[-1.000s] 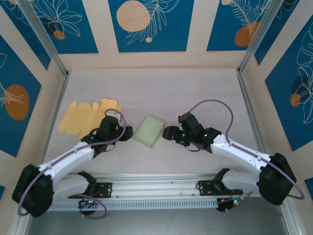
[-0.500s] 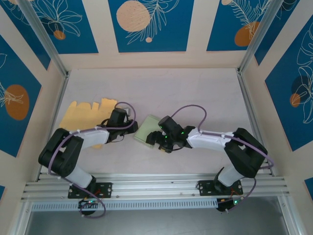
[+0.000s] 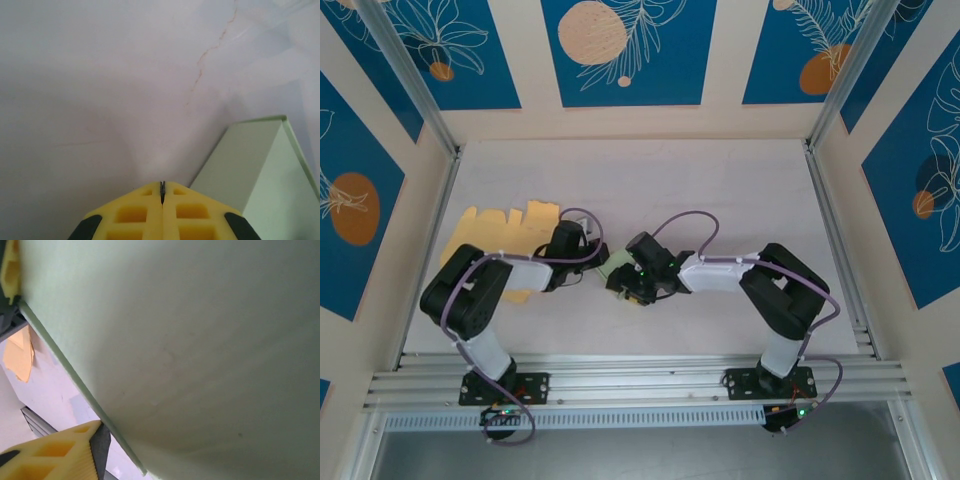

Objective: Fold the paper box

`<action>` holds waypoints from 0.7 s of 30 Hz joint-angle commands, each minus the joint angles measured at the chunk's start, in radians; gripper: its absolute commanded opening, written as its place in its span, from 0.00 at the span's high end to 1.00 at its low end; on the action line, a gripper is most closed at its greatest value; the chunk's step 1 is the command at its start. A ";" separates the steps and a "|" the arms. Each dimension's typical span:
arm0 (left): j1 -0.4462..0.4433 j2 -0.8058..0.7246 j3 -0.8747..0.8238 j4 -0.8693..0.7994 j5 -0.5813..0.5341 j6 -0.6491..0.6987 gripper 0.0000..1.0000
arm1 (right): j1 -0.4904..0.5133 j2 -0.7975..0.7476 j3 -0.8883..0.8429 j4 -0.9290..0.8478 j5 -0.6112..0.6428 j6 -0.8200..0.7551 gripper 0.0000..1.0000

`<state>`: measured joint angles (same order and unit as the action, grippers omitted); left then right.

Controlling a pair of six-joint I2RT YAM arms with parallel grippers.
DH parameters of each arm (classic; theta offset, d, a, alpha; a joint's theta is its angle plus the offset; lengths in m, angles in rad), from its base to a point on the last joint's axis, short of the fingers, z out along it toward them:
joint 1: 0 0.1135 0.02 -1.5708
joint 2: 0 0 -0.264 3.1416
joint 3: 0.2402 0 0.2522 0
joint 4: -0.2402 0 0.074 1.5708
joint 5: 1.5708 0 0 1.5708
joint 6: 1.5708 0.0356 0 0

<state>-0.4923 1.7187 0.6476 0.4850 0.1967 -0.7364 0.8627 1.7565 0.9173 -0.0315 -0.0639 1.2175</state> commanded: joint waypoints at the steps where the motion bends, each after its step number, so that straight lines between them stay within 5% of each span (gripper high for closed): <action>1: -0.073 0.059 -0.051 -0.006 0.058 -0.056 1.00 | -0.014 0.052 -0.014 0.140 0.069 0.041 0.47; 10: -0.100 0.041 -0.081 0.002 0.024 -0.103 1.00 | -0.017 0.068 -0.030 0.210 0.060 0.088 0.39; 12: -0.111 0.043 -0.066 0.004 0.024 -0.098 1.00 | -0.029 0.075 -0.030 0.228 0.074 0.084 0.46; 14: -0.118 0.058 -0.027 -0.009 0.032 -0.071 1.00 | -0.050 0.076 -0.031 0.219 0.098 0.080 0.54; 21: -0.117 0.251 0.265 -0.030 0.107 0.034 1.00 | -0.131 0.069 -0.023 0.203 0.111 0.051 0.52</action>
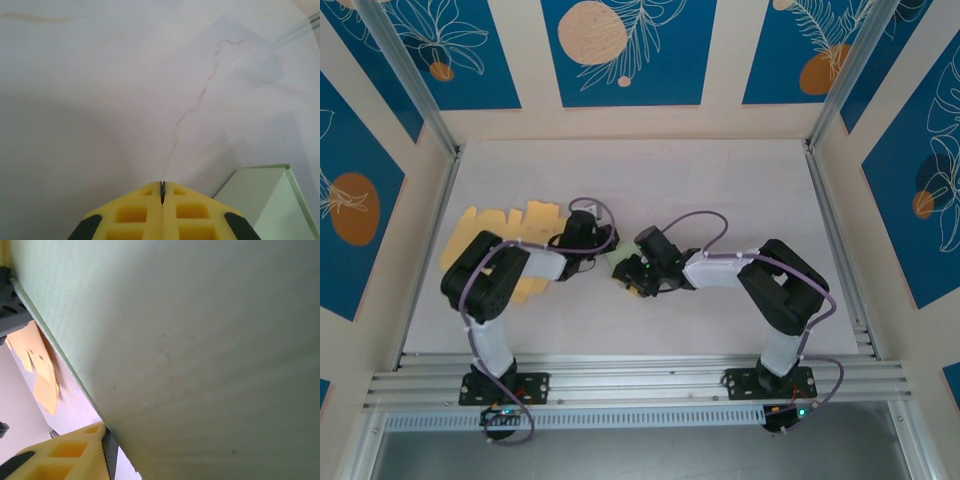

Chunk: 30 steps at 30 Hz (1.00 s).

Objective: Fold the paper box

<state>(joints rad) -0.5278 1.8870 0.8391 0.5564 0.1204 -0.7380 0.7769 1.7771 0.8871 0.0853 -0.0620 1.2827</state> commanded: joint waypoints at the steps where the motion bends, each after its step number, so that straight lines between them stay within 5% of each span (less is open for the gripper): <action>1: -0.079 0.126 0.129 -0.106 0.196 0.042 1.00 | -0.062 0.046 0.001 0.089 0.109 -0.014 0.51; 7: -0.076 0.388 0.464 -0.136 0.323 0.027 0.95 | -0.141 0.029 -0.022 0.081 0.111 -0.037 0.48; 13: -0.075 0.496 0.708 -0.249 0.320 0.034 0.90 | -0.230 -0.020 -0.053 0.044 0.122 -0.085 0.45; 18: -0.073 0.558 0.890 -0.328 0.324 0.046 0.69 | -0.294 -0.067 -0.092 0.053 0.100 -0.107 0.40; 21: -0.057 0.538 0.955 -0.375 0.313 0.058 0.45 | -0.310 -0.098 -0.091 0.025 0.086 -0.128 0.35; 27: 0.024 0.312 0.946 -0.577 0.218 0.206 0.03 | -0.308 -0.168 -0.101 -0.053 0.057 -0.157 0.23; 30: 0.088 0.114 0.806 -0.623 0.137 0.272 0.00 | -0.272 -0.211 -0.129 -0.073 0.030 -0.163 0.22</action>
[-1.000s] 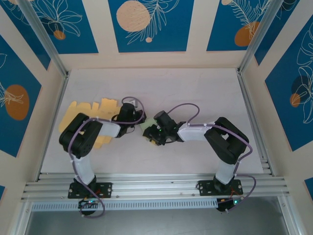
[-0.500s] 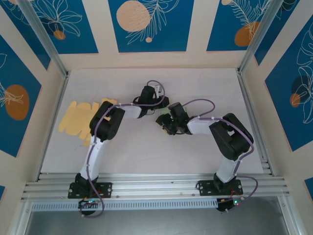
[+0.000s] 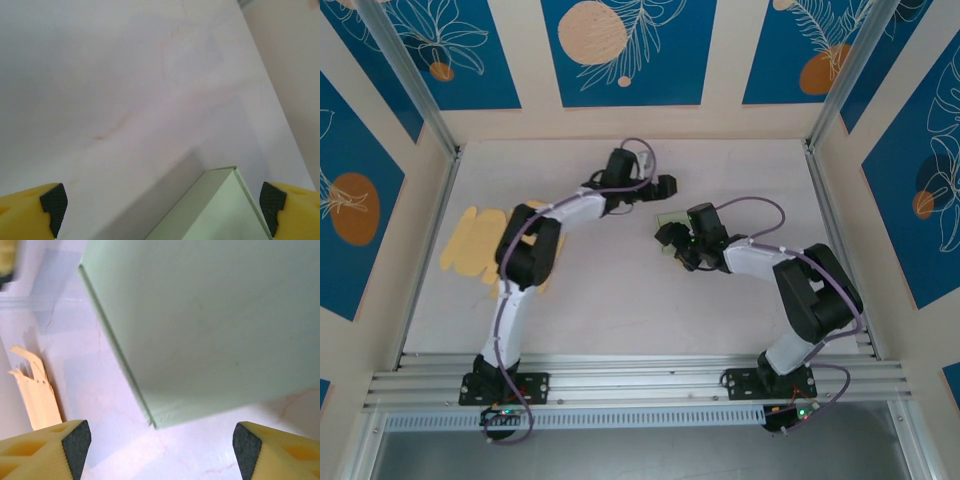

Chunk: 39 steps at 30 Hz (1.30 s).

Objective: Fold the paper box

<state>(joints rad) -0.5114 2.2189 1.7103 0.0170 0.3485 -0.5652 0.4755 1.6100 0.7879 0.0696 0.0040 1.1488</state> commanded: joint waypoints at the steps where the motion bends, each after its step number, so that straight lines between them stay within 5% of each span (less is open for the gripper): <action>1: 0.099 -0.297 -0.138 -0.089 -0.129 0.113 0.00 | 0.058 -0.063 -0.032 -0.074 -0.030 -0.041 0.21; 8: 0.386 -0.840 -0.693 -0.120 -0.325 0.116 0.00 | 0.243 -0.037 0.158 -0.220 0.031 -0.232 0.19; 13: 0.702 -1.089 -1.038 -0.037 -0.202 0.004 0.00 | 0.270 0.181 0.446 -0.287 -0.026 -0.346 0.21; 16: 0.815 -1.152 -1.137 -0.009 -0.118 -0.016 0.00 | 0.266 0.364 0.659 -0.324 -0.084 -0.413 0.26; 28: 0.837 -1.184 -1.212 0.005 -0.135 0.002 0.00 | 0.271 0.899 1.255 -0.376 -0.197 -0.454 0.38; 39: 0.837 -1.202 -1.204 -0.013 -0.122 0.005 0.00 | 0.307 1.148 1.596 -0.460 -0.253 -0.439 0.55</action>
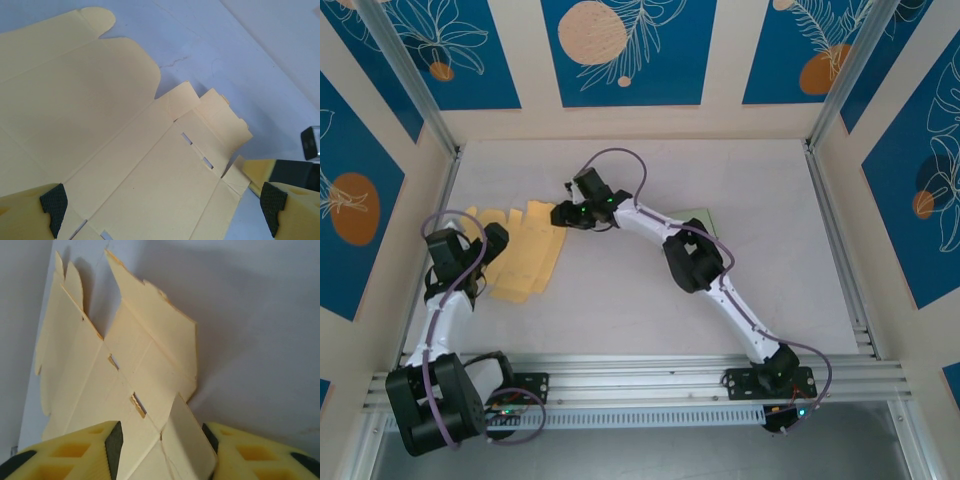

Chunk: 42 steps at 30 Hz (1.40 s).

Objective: Fold the paper box

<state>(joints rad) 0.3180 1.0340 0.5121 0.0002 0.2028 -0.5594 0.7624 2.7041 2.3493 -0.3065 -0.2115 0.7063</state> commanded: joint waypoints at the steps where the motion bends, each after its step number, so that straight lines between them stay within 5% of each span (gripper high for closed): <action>1: 0.008 -0.019 -0.005 0.001 0.027 0.002 0.00 | 0.022 0.054 0.034 -0.080 -0.033 0.001 0.58; 7: 0.008 -0.007 0.018 -0.007 0.106 0.038 0.00 | 0.006 0.009 0.053 -0.153 -0.037 -0.089 0.98; 16: 0.007 -0.010 0.161 0.049 0.449 0.273 0.00 | -0.053 -0.417 -0.215 -0.457 -0.003 -0.761 1.00; 23: -0.075 0.106 0.311 0.143 0.698 0.502 0.00 | -0.154 -0.753 -0.538 -0.398 -0.068 -1.006 1.00; 31: -0.388 0.295 0.650 -0.326 0.824 1.141 0.00 | -0.192 -0.868 -0.543 -0.458 -0.179 -1.201 1.00; 39: -0.482 0.495 1.043 -0.889 0.816 1.536 0.05 | -0.191 -0.885 -0.498 -0.529 -0.216 -1.245 1.00; 42: -0.495 0.525 1.089 -0.920 0.754 1.564 0.07 | -0.190 -0.900 -0.499 -0.528 -0.242 -1.245 1.00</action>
<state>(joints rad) -0.1619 1.5368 1.5574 -0.7208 0.9833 0.8467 0.5694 1.8431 1.8271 -0.8047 -0.3923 -0.5030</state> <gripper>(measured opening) 0.933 0.064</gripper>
